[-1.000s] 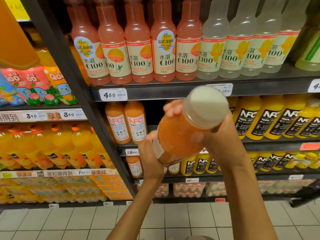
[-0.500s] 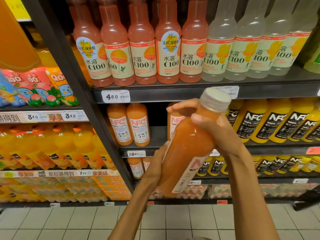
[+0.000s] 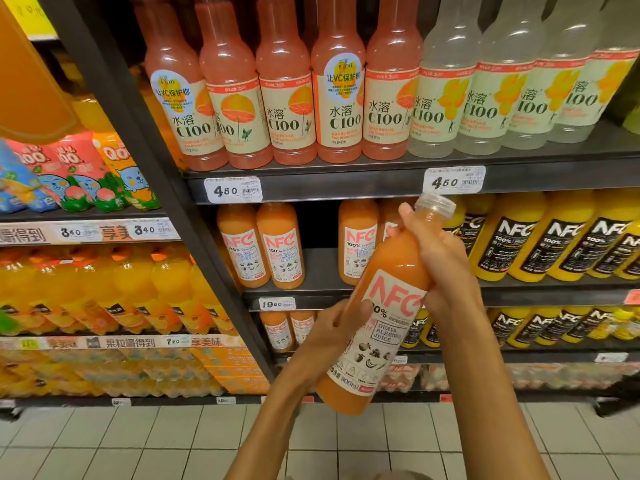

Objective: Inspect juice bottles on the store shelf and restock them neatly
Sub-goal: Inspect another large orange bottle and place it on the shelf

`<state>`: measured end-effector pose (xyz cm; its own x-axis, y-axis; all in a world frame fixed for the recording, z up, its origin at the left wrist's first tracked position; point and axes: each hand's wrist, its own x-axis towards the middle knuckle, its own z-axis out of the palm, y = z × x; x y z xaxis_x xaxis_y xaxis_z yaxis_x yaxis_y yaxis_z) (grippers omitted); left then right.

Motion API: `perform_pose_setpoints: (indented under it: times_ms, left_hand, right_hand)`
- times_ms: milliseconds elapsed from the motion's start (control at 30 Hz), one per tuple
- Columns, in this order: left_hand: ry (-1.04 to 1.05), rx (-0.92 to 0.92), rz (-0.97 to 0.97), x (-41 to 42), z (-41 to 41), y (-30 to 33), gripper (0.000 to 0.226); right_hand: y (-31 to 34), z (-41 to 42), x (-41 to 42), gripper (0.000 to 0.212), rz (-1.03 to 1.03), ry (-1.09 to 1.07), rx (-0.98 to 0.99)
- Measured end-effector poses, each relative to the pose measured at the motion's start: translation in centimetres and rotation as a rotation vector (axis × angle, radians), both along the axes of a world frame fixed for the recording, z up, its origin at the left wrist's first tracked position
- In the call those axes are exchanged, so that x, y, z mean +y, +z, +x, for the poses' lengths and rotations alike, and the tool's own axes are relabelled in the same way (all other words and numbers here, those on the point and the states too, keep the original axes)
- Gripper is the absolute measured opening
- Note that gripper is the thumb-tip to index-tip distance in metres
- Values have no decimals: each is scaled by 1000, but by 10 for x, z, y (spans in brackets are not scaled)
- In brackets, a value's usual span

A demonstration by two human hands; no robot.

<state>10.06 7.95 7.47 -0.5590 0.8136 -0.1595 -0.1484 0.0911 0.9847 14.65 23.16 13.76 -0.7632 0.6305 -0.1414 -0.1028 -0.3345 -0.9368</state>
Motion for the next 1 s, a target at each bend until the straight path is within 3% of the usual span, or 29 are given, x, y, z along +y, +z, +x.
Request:
perform_pose_setpoints:
  times_ms: [233,400,733,1000]
  left_hand:
    - [-40,-370,63,-6,-1,0,64]
    - [0,-451,44,-8,6,-2,68]
    - [-5,-656,46,-31,11,-11,28]
    - [9,-750,84,-29,18,-9,28]
  right_hand:
    - [-3,0,14,37,45,220,125]
    - [-14,-4,6,34,-103,284,215]
    - [-57,-10,7,47,-459,217,-37]
    - [-77,-12,0,54,-568,183,-127]
